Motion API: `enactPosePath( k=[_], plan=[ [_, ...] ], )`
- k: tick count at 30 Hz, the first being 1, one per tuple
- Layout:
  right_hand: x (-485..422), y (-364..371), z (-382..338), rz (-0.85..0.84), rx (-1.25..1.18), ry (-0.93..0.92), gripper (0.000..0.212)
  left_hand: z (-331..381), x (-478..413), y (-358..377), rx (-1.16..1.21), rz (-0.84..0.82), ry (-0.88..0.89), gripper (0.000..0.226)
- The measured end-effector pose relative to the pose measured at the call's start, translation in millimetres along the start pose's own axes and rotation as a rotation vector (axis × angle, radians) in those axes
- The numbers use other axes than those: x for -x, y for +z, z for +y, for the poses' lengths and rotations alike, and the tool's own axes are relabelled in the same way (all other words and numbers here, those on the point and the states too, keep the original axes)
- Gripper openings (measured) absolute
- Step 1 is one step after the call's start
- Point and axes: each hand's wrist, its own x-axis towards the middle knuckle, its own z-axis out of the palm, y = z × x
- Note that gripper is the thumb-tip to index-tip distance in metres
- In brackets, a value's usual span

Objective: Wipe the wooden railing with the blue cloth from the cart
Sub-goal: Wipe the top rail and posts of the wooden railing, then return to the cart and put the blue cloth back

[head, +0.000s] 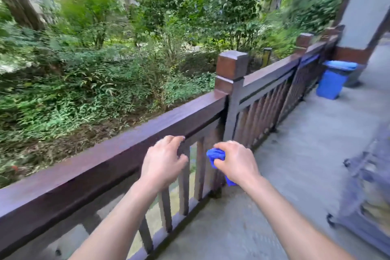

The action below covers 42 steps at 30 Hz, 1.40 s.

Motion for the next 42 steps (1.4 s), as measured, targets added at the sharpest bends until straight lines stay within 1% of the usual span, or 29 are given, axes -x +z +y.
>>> enactPosePath(
  k=[4,8,12,16,20,24,30,34,39,42],
  plan=[
    [5,-27,67,0.010,0.024,0.076,0.034,62,-25,43,-0.002,-0.081,0.078,0.056],
    [8,-46,124,0.017,0.056,0.159,0.033,109,-50,81,-0.001,-0.147,0.140,0.055],
    [2,-53,169,0.014,0.079,0.228,0.030,143,-76,114,0.025,-0.190,0.200,0.054],
    [-13,-51,207,0.042,0.046,0.292,0.036,166,-106,141,0.072,-0.228,0.232,0.051],
    [-44,-44,248,0.034,0.079,0.340,0.039,180,-156,174,0.081,-0.261,0.268,0.048],
    [-85,-41,290,0.052,0.109,0.410,0.043,193,-219,210,0.091,-0.307,0.307,0.050],
    [-143,-50,347,0.081,0.133,0.535,0.043,225,-308,253,0.059,-0.403,0.401,0.051],
    [-164,-58,388,0.132,0.125,0.600,0.040,257,-354,281,0.016,-0.436,0.479,0.042],
    [-186,-67,457,0.166,0.098,0.668,0.040,310,-403,326,-0.007,-0.475,0.551,0.050],
    [-206,-75,511,0.134,0.107,0.696,0.040,351,-438,355,-0.033,-0.464,0.585,0.051]
  ],
)
